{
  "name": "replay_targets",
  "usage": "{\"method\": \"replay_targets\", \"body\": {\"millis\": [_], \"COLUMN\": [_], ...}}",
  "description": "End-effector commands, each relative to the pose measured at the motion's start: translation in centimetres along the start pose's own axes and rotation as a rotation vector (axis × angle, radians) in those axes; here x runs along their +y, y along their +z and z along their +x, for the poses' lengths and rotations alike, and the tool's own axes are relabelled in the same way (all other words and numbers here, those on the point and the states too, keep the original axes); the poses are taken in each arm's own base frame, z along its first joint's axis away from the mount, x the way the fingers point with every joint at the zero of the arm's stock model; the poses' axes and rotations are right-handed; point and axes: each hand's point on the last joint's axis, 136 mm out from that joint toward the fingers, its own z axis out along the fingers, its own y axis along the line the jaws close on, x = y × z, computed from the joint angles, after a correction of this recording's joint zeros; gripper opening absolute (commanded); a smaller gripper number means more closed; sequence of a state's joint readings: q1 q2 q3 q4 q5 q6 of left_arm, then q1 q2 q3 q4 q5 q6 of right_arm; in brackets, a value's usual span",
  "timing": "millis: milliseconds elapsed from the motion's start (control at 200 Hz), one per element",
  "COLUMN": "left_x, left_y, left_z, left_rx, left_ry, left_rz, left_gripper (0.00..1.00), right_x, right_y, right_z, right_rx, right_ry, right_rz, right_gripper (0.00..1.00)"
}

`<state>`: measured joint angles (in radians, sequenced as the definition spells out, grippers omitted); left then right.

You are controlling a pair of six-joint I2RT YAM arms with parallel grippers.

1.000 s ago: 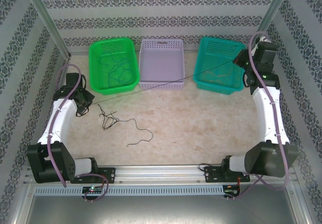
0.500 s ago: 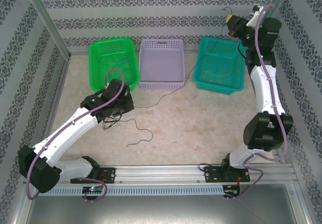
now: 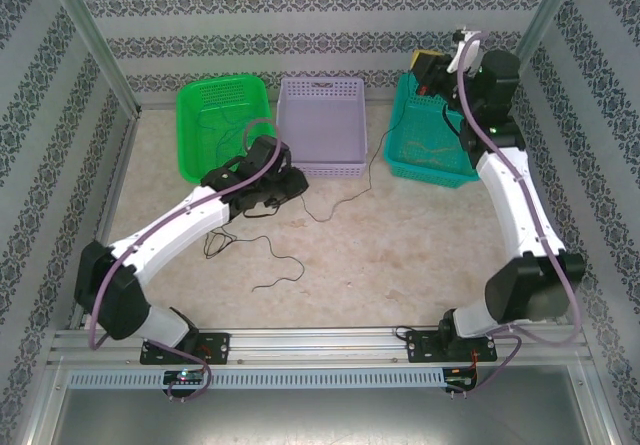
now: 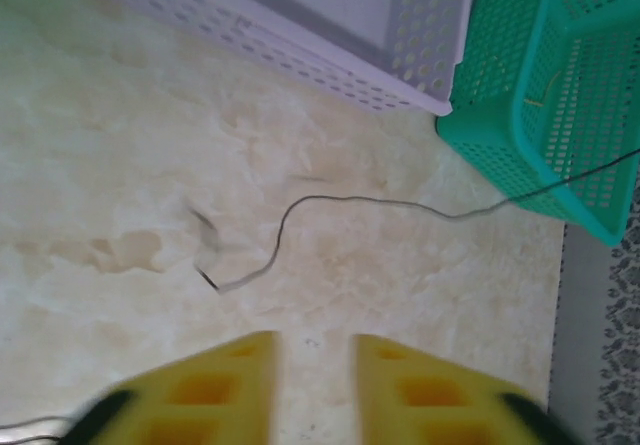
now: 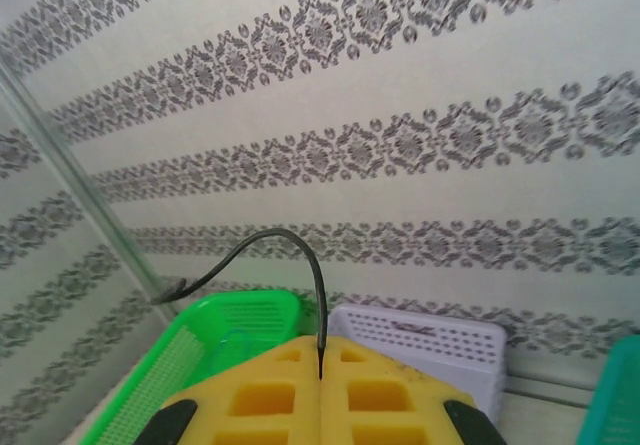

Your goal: Untangle the cables

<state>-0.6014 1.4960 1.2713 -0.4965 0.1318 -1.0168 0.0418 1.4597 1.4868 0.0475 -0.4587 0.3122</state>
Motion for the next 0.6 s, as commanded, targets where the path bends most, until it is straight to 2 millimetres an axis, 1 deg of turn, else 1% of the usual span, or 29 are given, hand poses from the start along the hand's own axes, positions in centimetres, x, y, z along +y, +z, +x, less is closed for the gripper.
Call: {"method": "replay_targets", "body": {"millis": [0, 30, 70, 130, 170, 260, 335, 380, 440, 505, 595], "left_x": [-5.5, -6.1, -7.1, -8.6, -9.8, -13.4, -17.1, -18.9, -20.9, -22.5, -23.8], "left_y": [-1.4, -1.9, -2.5, -3.9, -4.9, -7.0, -8.7, -9.2, -9.4, -9.2, -8.4], "left_z": [-2.1, -2.6, -3.4, -4.9, -5.8, -7.9, -9.4, -9.9, -10.3, -10.2, -9.7], "left_rx": [-0.040, -0.051, -0.070, -0.111, -0.136, -0.169, -0.161, -0.140, -0.106, -0.065, -0.013], "left_ry": [-0.054, -0.068, -0.091, -0.139, -0.181, -0.288, -0.362, -0.395, -0.446, -0.493, -0.567], "left_rz": [0.141, 0.145, 0.159, 0.195, 0.231, 0.354, 0.470, 0.520, 0.561, 0.587, 0.611], "left_gripper": [0.54, 0.58, 0.61, 0.61, 0.61, 0.59, 0.58, 0.58, 0.57, 0.57, 0.55], "right_x": [-0.8, -0.8, -0.8, -0.7, -0.3, 0.6, 1.3, 1.8, 2.4, 3.1, 3.7], "right_y": [-2.0, -2.4, -2.9, -3.3, -3.6, -3.8, -3.9, -3.9, -3.7, -3.4, -3.0], "right_z": [-0.7, -0.5, -0.3, 0.1, 0.3, 1.2, 1.7, 2.2, 2.8, 3.6, 4.4], "right_rx": [-0.055, -0.066, -0.078, -0.082, -0.084, -0.076, -0.072, -0.068, -0.057, -0.043, -0.029], "right_ry": [-0.187, -0.219, -0.257, -0.303, -0.328, -0.362, -0.365, -0.364, -0.368, -0.367, -0.355], "right_rz": [0.151, 0.175, 0.205, 0.236, 0.237, 0.223, 0.197, 0.177, 0.161, 0.140, 0.117], "right_gripper": [0.00, 0.00, 0.00, 0.00, 0.00, 0.00, 0.00, 0.00, 0.00, 0.00, 0.00]}}
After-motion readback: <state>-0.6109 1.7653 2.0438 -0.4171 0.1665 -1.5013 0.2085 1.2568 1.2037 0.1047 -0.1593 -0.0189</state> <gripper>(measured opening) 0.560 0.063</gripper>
